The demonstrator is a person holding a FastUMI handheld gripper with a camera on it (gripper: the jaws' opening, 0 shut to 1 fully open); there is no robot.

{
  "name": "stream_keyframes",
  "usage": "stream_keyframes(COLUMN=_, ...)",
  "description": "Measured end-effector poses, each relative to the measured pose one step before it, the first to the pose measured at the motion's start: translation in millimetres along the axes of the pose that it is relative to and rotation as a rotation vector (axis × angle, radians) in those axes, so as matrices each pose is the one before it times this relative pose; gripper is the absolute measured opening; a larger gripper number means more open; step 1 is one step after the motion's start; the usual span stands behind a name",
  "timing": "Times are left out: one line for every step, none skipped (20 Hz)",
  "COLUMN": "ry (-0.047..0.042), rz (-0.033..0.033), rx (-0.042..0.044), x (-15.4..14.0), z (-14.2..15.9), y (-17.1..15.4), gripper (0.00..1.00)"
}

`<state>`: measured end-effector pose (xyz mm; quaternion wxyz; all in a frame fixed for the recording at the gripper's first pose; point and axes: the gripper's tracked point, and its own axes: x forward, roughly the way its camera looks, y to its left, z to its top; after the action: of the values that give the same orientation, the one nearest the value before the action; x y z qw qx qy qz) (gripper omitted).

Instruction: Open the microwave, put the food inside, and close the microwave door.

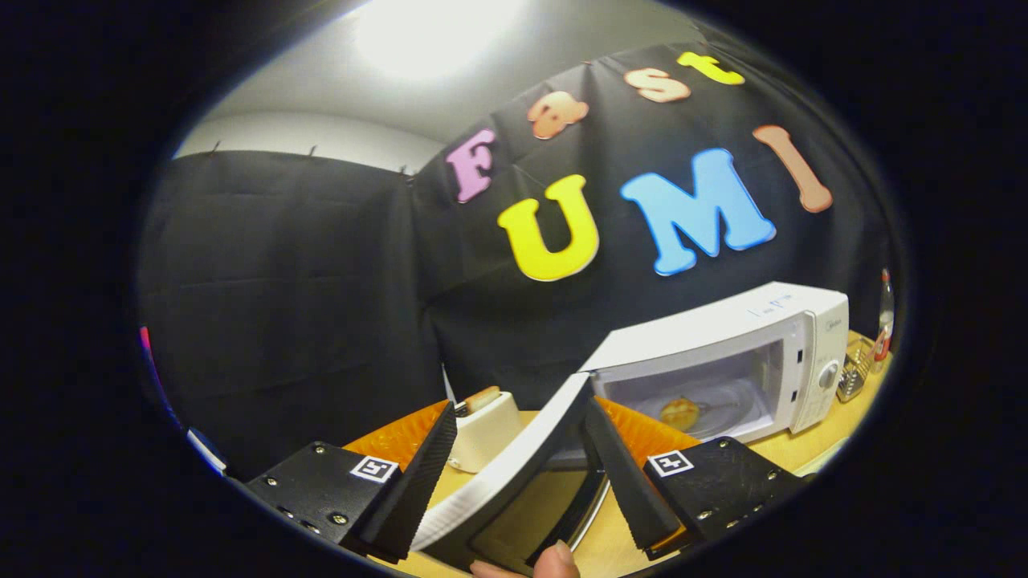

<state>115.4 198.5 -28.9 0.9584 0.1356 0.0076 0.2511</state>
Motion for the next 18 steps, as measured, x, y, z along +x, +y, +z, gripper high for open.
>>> stream_keyframes(ry=-0.01281, rz=0.02884, rx=-0.03664, x=-6.25, z=3.80, y=19.82, gripper=0.97)
stream_keyframes(ry=-0.00549, rz=0.02959, rx=-0.02727, x=-7.04, z=-0.61, y=18.83, gripper=0.97)
stream_keyframes(ry=0.00227, rz=0.03504, rx=-0.01103, x=-4.85, z=-0.41, y=20.27, gripper=0.97)
stream_keyframes(ry=0.00798, rz=0.03280, rx=0.00038, x=-2.01, z=-4.51, y=19.00, gripper=0.97)
stream_keyframes(ry=0.01252, rz=0.02899, rx=0.00286, x=-1.46, z=-5.05, y=15.33, gripper=0.97)
stream_keyframes(ry=0.01252, rz=0.01964, rx=-0.00288, x=-0.78, z=-5.06, y=11.45, gripper=0.97)
stream_keyframes(ry=0.01814, rz=0.01771, rx=-0.01316, x=0.28, z=-7.33, y=9.32, gripper=0.97)
stream_keyframes(ry=0.01328, rz=0.01531, rx=-0.01731, x=1.37, z=-7.88, y=8.22, gripper=0.97)
stream_keyframes(ry=0.01798, rz=0.01276, rx=-0.01845, x=2.08, z=-8.93, y=5.29, gripper=0.97)
stream_keyframes(ry=0.02518, rz=0.01635, rx=-0.00623, x=3.81, z=-10.17, y=5.90, gripper=0.97)
stream_keyframes(ry=0.02208, rz=0.02094, rx=0.00261, x=2.68, z=-10.01, y=5.64, gripper=0.97)
stream_keyframes(ry=0.01990, rz=0.00821, rx=0.00773, x=4.66, z=-11.13, y=2.78, gripper=0.92)
stream_keyframes(ry=0.00568, rz=0.01732, rx=0.00979, x=4.40, z=-1.61, y=3.79, gripper=0.88)
stream_keyframes(ry=0.01366, rz=-0.00843, rx=0.00478, x=0.60, z=-13.47, y=1.87, gripper=0.82)
stream_keyframes(ry=0.01472, rz=-0.00655, rx=0.00071, x=2.88, z=-9.42, y=-0.75, gripper=0.76)
stream_keyframes(ry=0.01405, rz=-0.01420, rx=-0.00521, x=1.91, z=-11.08, y=-1.48, gripper=0.64)
stream_keyframes(ry=0.01719, rz=-0.01179, rx=-0.00686, x=3.94, z=-9.93, y=-2.39, gripper=0.52)
stream_keyframes(ry=0.01534, rz=-0.02576, rx=-0.00773, x=3.34, z=-11.20, y=-2.68, gripper=0.40)
